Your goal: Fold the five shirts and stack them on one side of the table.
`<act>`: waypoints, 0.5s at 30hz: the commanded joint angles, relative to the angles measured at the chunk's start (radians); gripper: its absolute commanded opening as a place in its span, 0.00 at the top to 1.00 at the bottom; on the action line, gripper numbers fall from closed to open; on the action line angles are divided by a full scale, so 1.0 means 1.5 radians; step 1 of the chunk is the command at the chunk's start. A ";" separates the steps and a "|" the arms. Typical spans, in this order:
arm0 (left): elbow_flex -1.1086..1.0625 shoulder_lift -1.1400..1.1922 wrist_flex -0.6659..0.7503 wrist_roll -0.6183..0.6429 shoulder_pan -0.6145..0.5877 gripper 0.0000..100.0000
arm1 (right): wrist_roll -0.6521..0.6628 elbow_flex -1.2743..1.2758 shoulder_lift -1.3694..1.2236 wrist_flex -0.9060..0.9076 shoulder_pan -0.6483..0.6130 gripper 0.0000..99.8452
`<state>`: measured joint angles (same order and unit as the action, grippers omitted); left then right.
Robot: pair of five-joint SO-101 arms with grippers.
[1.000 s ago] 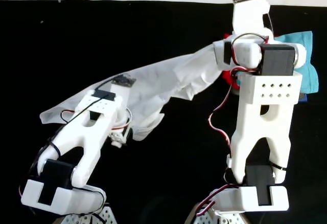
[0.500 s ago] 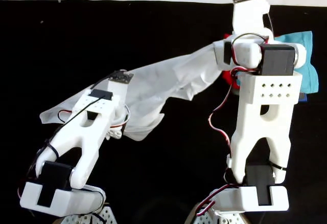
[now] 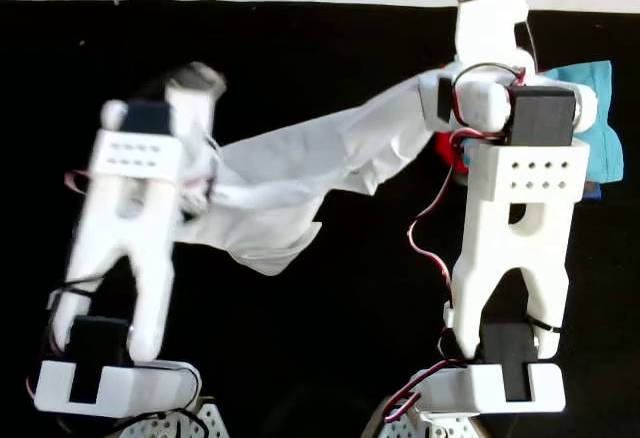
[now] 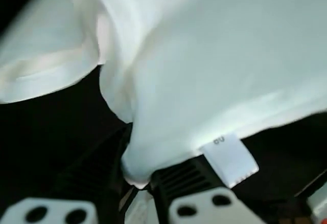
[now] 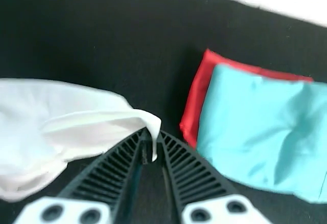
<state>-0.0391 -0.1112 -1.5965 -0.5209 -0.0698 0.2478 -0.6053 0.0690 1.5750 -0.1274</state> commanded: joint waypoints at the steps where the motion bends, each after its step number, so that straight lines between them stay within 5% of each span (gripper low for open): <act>1: 0.194 -0.024 -0.065 0.003 -0.034 0.99 | 0.008 -0.001 0.028 -0.088 0.011 0.99; 6: 0.363 -0.025 -0.089 0.003 -0.072 0.99 | 0.009 -0.017 0.035 -0.203 0.009 0.99; 15: 0.615 -0.025 -0.105 0.005 -0.169 0.99 | 0.024 -0.262 0.034 -0.206 0.011 0.99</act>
<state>0.7756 -0.1128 -1.7469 -0.5209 -0.2862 0.2478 -0.8646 0.0690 1.2896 -0.1274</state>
